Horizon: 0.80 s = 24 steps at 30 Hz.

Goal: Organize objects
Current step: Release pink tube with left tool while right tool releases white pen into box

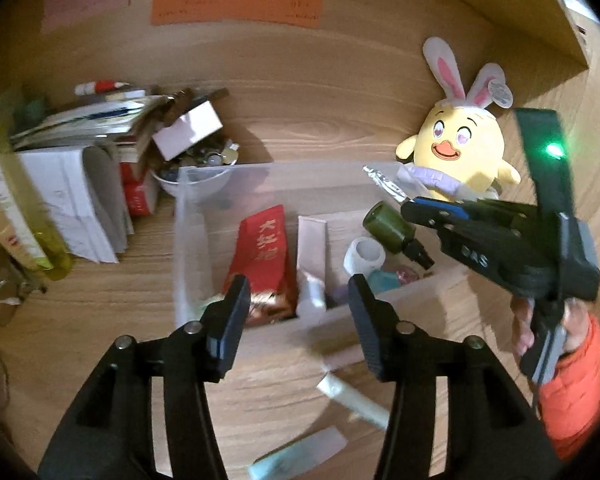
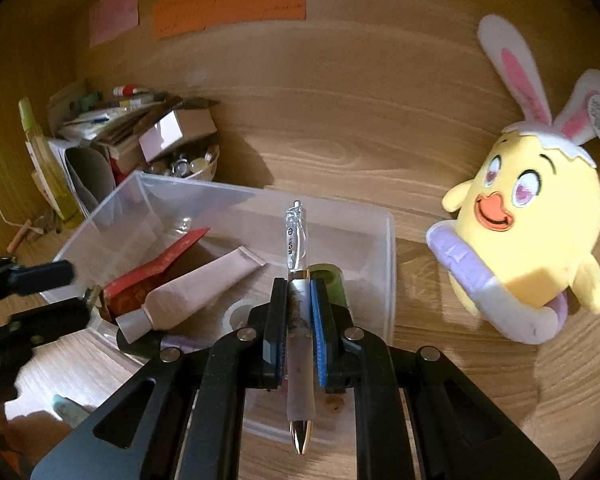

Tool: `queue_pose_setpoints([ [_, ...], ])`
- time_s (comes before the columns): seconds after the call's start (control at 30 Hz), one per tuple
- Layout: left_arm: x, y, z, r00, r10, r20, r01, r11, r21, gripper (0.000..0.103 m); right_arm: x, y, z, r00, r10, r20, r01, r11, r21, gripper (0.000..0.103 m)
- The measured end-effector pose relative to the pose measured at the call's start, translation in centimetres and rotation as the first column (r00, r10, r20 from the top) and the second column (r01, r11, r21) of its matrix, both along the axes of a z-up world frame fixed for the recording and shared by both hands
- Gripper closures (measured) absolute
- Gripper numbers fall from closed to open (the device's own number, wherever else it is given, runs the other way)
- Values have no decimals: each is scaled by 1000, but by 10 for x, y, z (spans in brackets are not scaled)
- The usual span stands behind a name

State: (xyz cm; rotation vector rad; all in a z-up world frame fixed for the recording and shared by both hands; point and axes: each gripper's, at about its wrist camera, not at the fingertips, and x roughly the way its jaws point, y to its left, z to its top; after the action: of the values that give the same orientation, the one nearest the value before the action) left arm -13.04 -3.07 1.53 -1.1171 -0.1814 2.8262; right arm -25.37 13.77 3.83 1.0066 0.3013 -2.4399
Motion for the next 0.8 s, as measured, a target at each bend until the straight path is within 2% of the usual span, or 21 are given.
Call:
queue_pose_setpoints([
  [0.23,29,-10,-8,1000,8,1,-8,1000,-27,49,-5,-10,-6,1000,10,26,-10,1000,28,93],
  [0.53,56,-12,-32,999,-8,51,11,999,-52,46,-6,-21,-15,999,8,52,-11,998,66,92],
  [0.6,59,-12,-40,997,-11,77,15,998,-54,46,-4,-21,-14,999,7,52,-10,998,66,87],
  [0.67,61,-12,-48,994,-23,103,27,999,-36,46,-2,-19,-11,999,6,51,-8,998,56,74],
  [0.8,65,-7,-60,989,-51,136,56,998,-27,46,11,-12,-1,1000,9,30,-9,999,33,67],
])
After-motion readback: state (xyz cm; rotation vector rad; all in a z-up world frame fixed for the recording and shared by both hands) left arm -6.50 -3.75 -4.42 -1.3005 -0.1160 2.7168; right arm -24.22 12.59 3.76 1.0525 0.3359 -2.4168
